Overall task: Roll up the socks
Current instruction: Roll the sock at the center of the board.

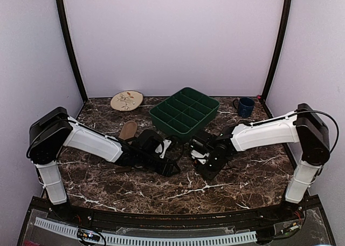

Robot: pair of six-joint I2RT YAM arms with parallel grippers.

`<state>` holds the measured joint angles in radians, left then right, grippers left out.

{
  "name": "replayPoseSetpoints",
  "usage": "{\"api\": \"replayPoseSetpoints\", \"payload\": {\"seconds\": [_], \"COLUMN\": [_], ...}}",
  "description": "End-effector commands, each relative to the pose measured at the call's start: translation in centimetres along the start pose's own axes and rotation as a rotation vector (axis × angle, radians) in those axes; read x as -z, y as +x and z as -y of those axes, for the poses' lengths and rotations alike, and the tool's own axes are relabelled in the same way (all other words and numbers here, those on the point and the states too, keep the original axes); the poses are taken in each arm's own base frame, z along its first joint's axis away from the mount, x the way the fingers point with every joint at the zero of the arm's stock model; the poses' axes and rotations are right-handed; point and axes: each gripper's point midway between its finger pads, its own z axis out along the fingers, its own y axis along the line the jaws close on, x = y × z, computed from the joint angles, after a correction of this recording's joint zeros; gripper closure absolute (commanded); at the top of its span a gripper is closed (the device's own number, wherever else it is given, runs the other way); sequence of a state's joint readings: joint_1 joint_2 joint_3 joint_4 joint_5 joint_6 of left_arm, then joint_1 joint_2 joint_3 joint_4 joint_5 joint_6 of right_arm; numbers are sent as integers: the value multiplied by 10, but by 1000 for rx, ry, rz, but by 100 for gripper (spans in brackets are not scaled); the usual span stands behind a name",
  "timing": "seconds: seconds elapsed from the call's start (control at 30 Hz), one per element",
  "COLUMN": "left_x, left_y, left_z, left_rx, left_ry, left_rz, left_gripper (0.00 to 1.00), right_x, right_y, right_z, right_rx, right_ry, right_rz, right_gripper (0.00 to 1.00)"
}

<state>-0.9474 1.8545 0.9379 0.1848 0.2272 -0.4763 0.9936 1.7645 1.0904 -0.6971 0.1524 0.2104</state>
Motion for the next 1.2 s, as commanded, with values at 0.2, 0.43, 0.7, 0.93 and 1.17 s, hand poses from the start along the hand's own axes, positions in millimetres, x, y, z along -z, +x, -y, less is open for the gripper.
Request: {"api": "replayPoseSetpoints", "payload": {"seconds": [0.2,0.43,0.7,0.93,1.17], "left_x": [-3,-5,-9,-13,-10], "left_y": [47,50,47,46,48], "left_z": [-18,-21,-20,-20,-22], "left_rx": [39,45,44,48,51], "left_ry": [-69,-78,-78,-75,-87], "left_rz": [-152,-160,-160,-164,-166], "left_gripper": [38,38,39,39,39], "right_x": [1,12,3,-3,-14], "right_y": [-26,-35,-23,-26,-27], "right_z": [19,34,37,26,14], "right_rx": [45,91,143,181,204], "right_ry": [110,204,219,165,105], "right_rz": [31,45,5,15,4], "right_gripper": [57,58,57,57,58]}}
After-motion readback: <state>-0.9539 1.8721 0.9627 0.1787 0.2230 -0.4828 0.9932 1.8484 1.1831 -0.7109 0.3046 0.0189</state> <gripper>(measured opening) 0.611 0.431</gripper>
